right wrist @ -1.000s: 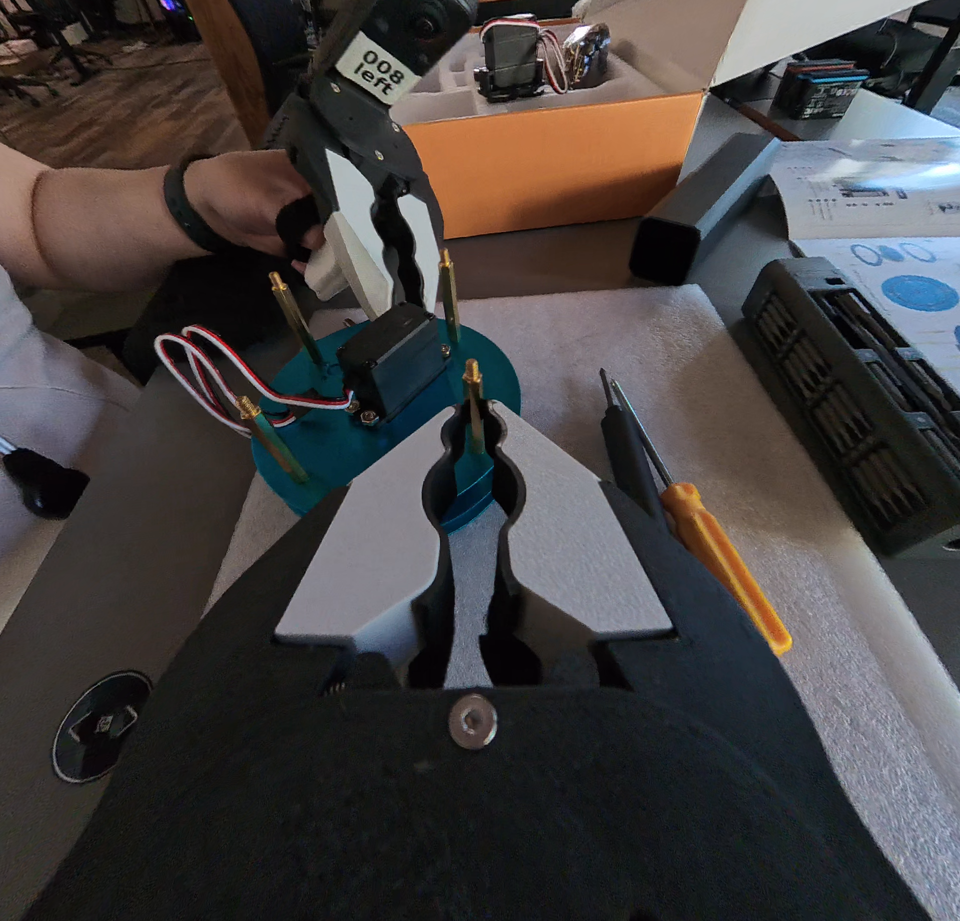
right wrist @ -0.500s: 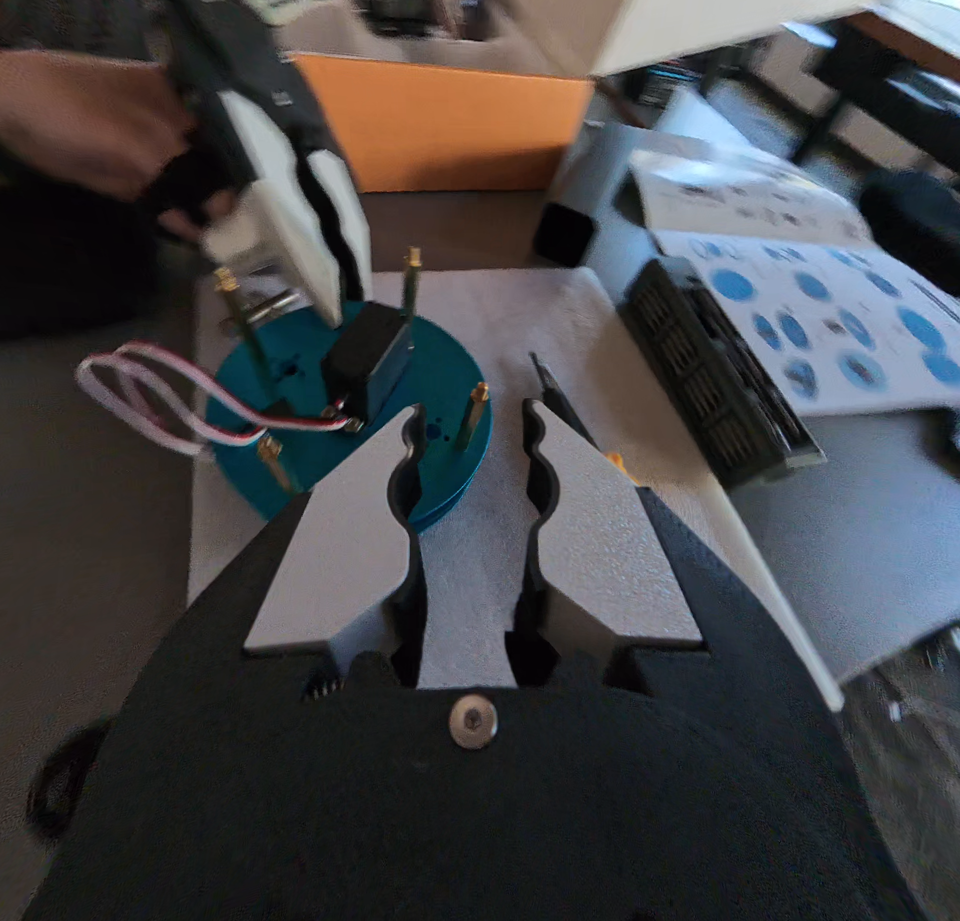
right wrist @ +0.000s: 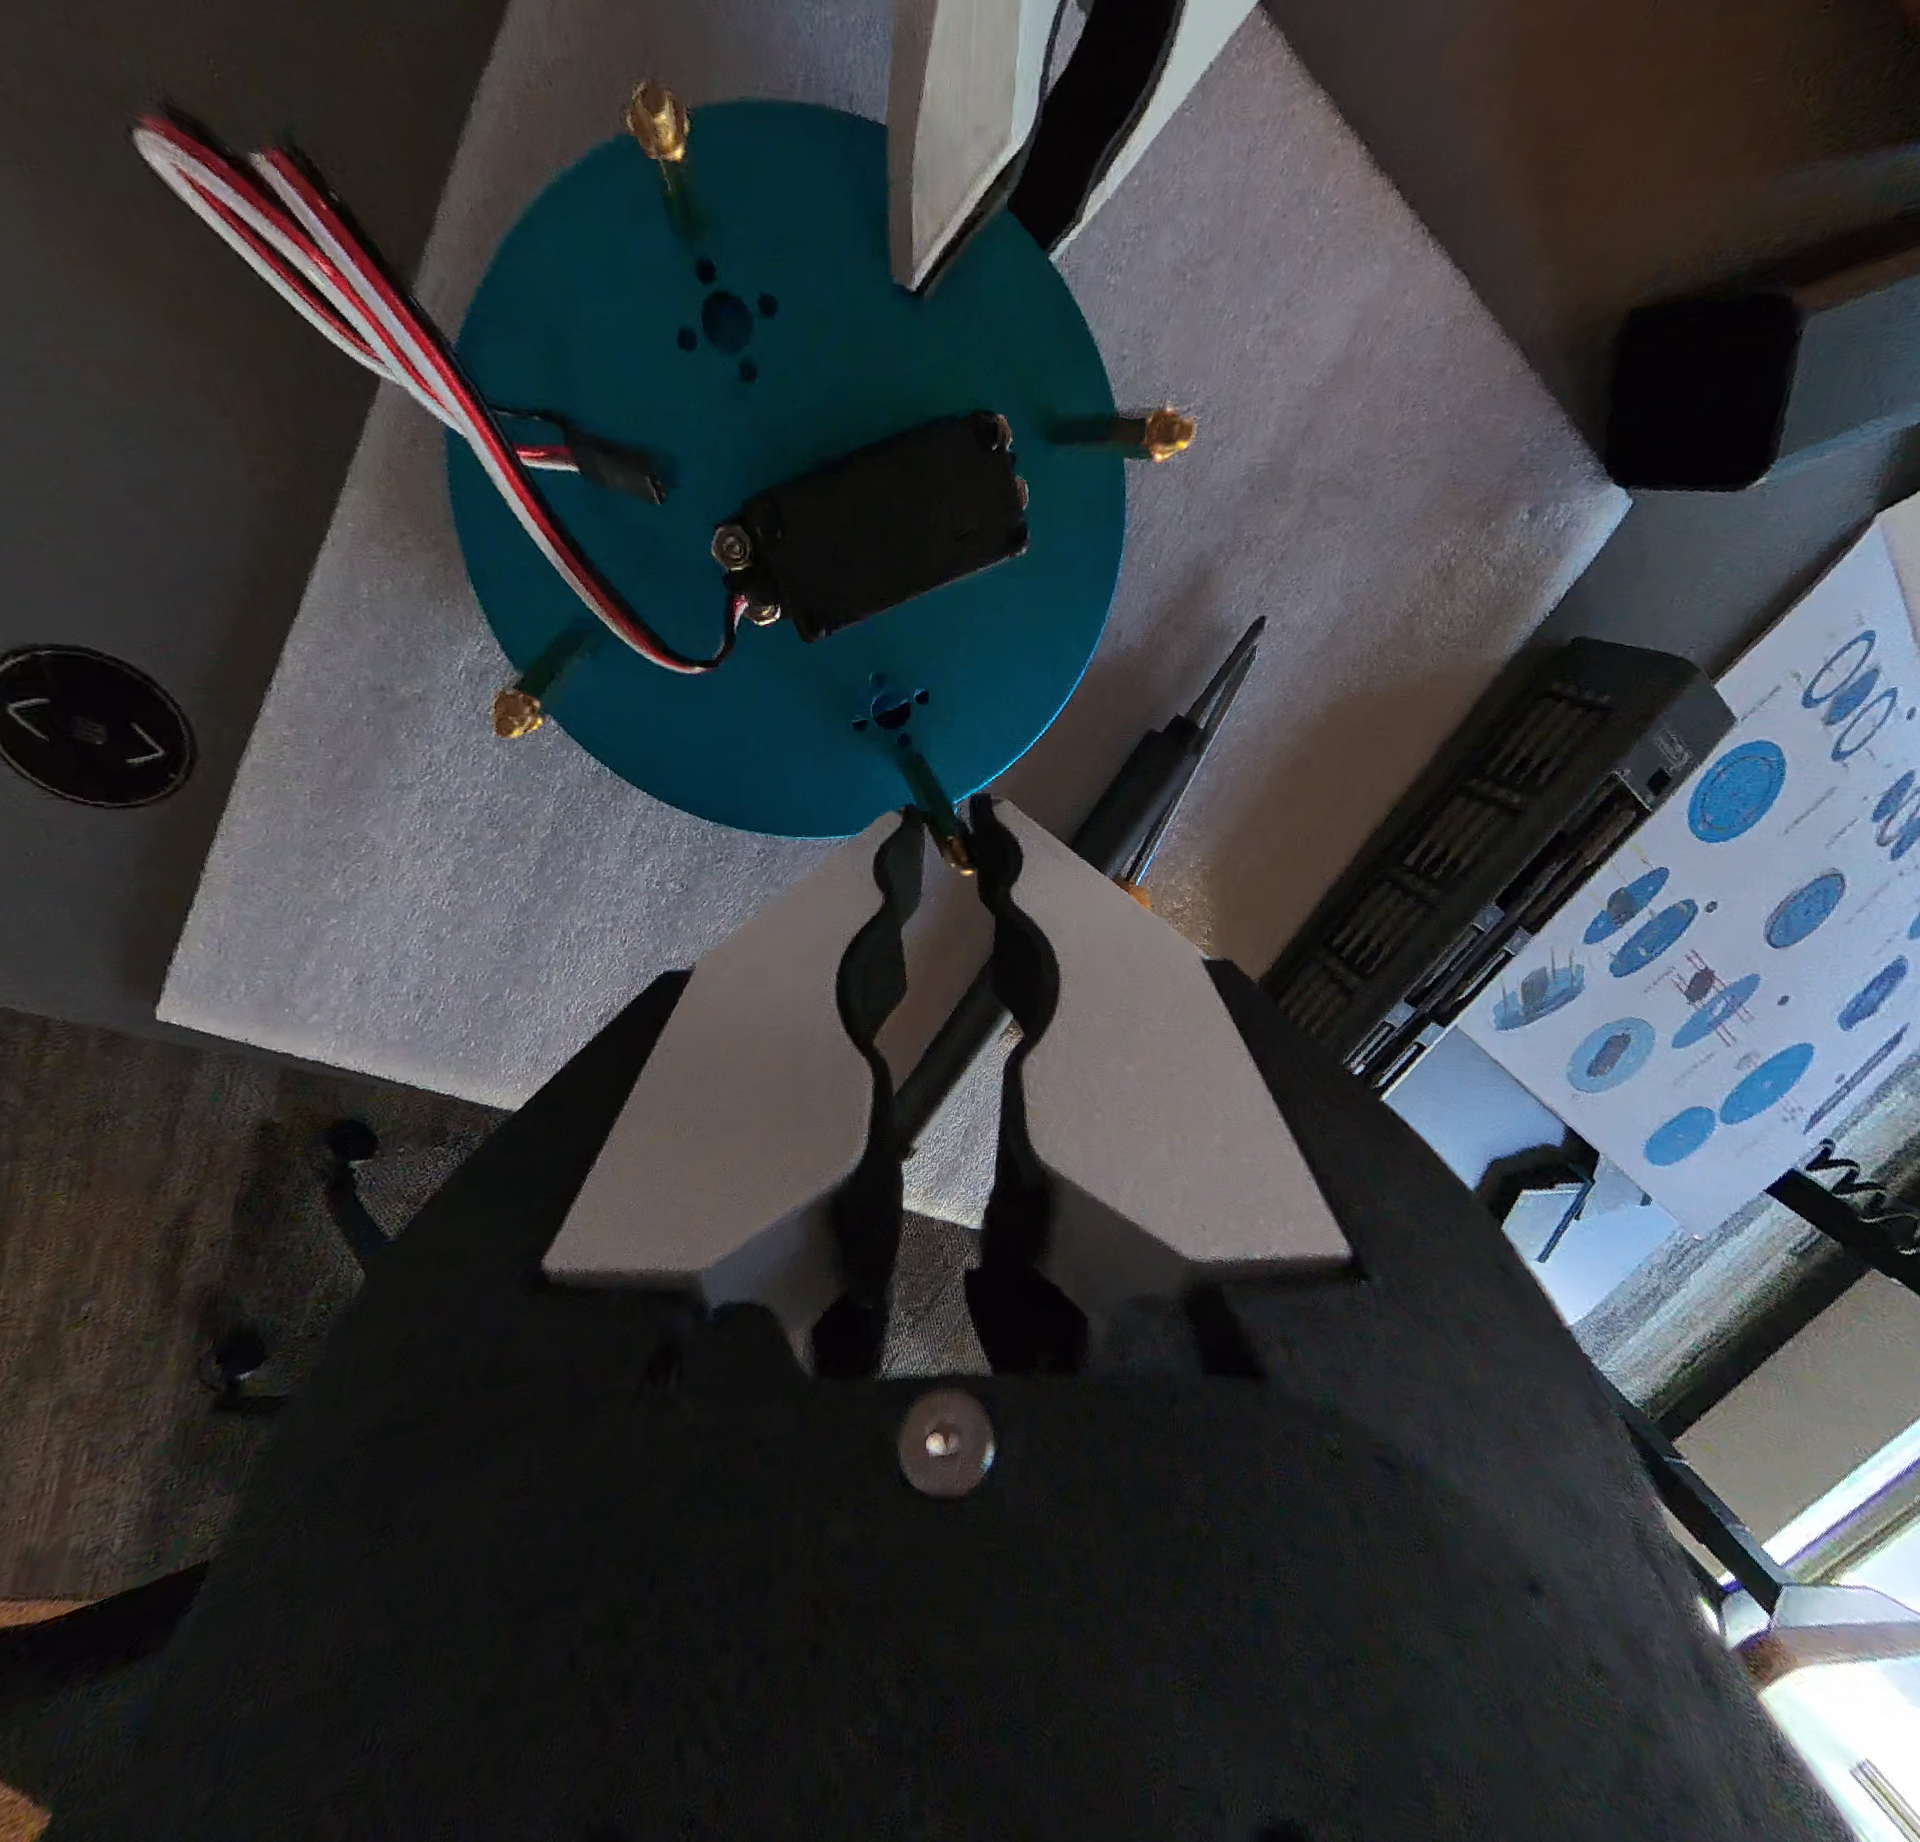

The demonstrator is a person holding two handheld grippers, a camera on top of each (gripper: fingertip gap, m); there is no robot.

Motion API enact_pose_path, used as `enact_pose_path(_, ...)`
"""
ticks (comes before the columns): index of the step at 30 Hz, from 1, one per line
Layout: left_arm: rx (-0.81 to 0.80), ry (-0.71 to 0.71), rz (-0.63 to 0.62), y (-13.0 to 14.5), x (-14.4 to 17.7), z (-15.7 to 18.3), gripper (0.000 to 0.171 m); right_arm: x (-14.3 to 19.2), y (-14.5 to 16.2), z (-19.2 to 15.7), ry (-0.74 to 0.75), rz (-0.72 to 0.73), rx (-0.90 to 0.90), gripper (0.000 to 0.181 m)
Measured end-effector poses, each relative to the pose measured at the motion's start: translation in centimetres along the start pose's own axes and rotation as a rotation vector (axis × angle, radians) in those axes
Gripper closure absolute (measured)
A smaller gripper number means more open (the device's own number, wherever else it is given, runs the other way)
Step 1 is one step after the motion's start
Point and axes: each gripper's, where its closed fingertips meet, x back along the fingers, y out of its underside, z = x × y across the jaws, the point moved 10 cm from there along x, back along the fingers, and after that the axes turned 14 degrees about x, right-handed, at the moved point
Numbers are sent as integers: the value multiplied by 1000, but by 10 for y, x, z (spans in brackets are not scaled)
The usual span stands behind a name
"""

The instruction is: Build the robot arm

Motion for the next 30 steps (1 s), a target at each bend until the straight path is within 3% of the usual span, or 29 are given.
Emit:
enact_pose_path(5,7,6,1,0,0,0,154,-1,2,1,-14,0,-69,173)
enact_pose_path(21,6,5,4,0,-1,1,155,-4,11,15,-201,-49,-1000,176)
enact_pose_path(26,22,12,0,1,0,1,154,-4,14,14,-191,-10,-1082,176)
enact_pose_path(30,16,9,-4,1,0,1,155,-2,16,10,-152,67,-940,174)
